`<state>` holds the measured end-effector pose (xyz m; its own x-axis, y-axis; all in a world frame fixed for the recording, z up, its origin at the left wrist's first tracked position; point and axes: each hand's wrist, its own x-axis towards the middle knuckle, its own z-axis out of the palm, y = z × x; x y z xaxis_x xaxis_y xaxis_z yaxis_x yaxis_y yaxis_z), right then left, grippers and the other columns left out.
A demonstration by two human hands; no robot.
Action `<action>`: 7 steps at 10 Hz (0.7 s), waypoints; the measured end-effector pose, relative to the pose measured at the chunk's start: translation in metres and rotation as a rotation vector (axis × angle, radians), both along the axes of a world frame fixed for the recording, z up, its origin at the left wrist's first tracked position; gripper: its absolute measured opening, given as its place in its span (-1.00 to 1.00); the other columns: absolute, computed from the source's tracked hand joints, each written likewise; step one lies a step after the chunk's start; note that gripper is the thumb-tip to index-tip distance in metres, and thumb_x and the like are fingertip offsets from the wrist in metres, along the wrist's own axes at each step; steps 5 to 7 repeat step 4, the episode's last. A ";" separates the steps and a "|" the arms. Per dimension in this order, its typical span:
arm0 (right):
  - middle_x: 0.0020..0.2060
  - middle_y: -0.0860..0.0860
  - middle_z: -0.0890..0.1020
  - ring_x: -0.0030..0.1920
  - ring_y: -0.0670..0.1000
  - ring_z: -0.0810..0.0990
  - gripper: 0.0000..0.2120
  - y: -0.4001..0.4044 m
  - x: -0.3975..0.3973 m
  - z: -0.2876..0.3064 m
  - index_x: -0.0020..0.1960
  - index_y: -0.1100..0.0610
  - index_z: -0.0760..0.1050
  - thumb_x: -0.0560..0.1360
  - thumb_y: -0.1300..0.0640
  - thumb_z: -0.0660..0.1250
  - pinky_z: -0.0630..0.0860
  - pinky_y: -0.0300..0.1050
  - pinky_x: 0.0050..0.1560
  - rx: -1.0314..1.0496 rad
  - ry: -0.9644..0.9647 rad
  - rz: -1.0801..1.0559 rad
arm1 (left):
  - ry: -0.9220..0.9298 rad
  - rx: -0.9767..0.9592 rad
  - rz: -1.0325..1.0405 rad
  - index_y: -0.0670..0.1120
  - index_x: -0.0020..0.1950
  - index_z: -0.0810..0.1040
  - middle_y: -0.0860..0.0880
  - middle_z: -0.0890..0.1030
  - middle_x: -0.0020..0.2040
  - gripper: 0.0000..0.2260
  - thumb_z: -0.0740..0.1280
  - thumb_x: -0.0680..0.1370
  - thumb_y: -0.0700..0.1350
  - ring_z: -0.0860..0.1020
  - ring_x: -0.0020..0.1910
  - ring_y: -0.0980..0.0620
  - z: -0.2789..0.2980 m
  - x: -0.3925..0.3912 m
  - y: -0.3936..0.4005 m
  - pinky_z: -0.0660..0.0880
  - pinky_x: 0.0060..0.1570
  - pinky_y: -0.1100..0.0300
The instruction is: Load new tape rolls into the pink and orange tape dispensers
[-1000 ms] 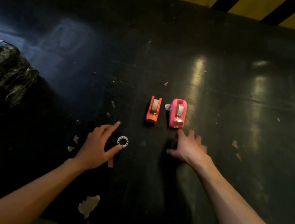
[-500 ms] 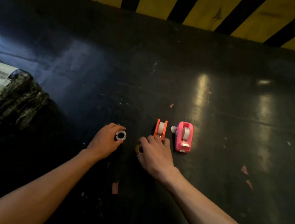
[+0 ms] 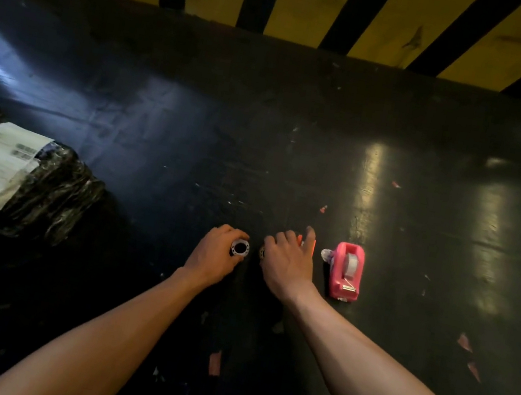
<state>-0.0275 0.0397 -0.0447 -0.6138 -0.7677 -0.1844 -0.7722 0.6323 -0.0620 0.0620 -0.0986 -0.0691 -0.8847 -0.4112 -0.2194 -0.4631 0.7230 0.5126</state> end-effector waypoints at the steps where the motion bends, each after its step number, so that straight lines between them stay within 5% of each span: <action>1: 0.23 0.14 0.59 0.41 0.20 0.38 -0.62 0.002 0.002 0.006 0.28 0.09 0.50 0.51 0.00 0.35 -0.15 0.41 0.46 0.027 0.007 0.005 | -0.056 0.054 0.025 -0.03 0.51 0.36 -0.09 0.49 0.35 -0.37 0.50 0.48 -0.15 0.47 0.36 -0.09 0.002 -0.003 0.001 0.44 0.38 -0.03; 2: 0.27 0.12 0.55 0.43 0.19 0.35 -0.57 0.012 0.013 0.015 0.34 0.07 0.46 0.52 -0.05 0.33 -0.09 0.37 0.48 -0.062 -0.011 0.016 | -0.069 0.129 0.130 -0.03 0.59 0.20 -0.17 0.40 0.42 -0.25 0.49 0.48 -0.17 0.43 0.40 -0.15 0.004 0.002 0.009 0.41 0.41 -0.10; 4: 0.09 0.06 0.64 0.17 0.12 0.55 -0.77 0.059 0.065 0.014 0.11 0.03 0.56 0.51 -0.02 0.31 0.43 0.19 0.22 -0.282 -0.058 0.092 | 0.088 0.111 0.313 -0.07 0.42 0.40 -0.12 0.46 0.31 -0.57 0.37 0.55 -0.22 0.49 0.29 -0.10 0.002 0.063 0.065 0.47 0.34 0.00; 7: 0.09 0.06 0.64 0.17 0.12 0.55 -0.77 0.059 0.065 0.014 0.11 0.03 0.56 0.51 -0.02 0.31 0.43 0.19 0.22 -0.282 -0.058 0.092 | 0.088 0.111 0.313 -0.07 0.42 0.40 -0.12 0.46 0.31 -0.57 0.37 0.55 -0.22 0.49 0.29 -0.10 0.002 0.063 0.065 0.47 0.34 0.00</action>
